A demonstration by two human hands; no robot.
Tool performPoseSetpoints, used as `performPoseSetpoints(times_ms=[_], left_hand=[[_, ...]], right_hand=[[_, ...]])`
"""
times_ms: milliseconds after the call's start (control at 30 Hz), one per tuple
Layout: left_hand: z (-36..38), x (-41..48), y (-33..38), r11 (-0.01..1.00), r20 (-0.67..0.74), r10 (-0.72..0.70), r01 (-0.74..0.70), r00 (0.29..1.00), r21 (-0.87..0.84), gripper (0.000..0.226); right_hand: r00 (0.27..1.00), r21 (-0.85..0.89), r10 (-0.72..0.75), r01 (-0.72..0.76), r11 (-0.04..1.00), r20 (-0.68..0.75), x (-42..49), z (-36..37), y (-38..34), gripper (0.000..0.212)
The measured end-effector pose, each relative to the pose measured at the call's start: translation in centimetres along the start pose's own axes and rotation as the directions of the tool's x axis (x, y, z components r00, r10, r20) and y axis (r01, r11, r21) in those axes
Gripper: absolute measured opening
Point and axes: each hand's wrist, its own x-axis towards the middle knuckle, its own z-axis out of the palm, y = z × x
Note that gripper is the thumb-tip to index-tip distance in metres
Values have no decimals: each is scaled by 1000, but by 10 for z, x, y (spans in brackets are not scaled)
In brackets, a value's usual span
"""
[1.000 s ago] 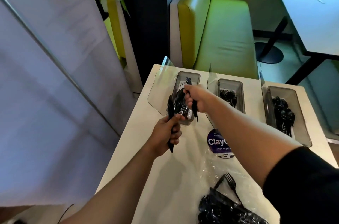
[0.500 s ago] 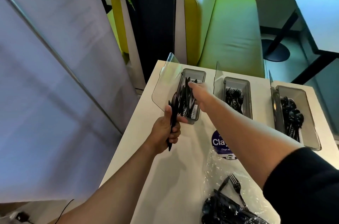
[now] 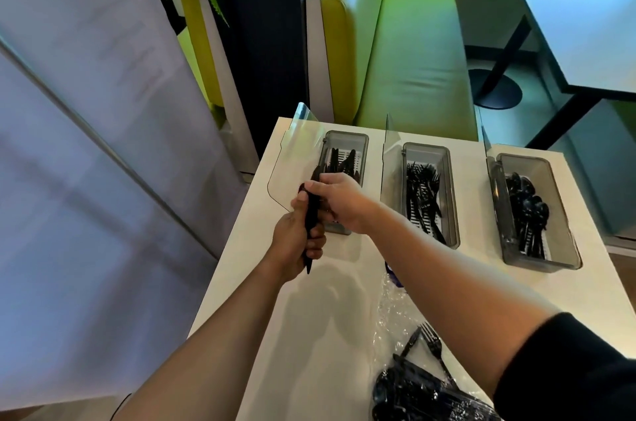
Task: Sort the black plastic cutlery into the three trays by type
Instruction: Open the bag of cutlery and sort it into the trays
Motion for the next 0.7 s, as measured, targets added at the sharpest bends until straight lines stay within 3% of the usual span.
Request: performPoseSetpoints(times_ms=[233, 367, 533, 700], left_hand=[[-2, -1, 0, 999, 5, -24, 24, 1000, 23, 62], [-1, -2, 2, 1000, 44, -2, 1, 999, 20, 70], [5, 0, 6, 994, 117, 51, -62, 992, 94, 39], [14, 1, 20, 994, 182, 69, -83, 981, 72, 60]], right_hand=[[999, -24, -8, 9, 1000, 45, -3, 3, -1, 17], [998, -89, -49, 45, 995, -44, -2, -1, -4, 17], [979, 10, -114, 118, 993, -171, 0, -14, -20, 15], [940, -28, -237, 238, 971, -246, -1, -22, -38, 13]])
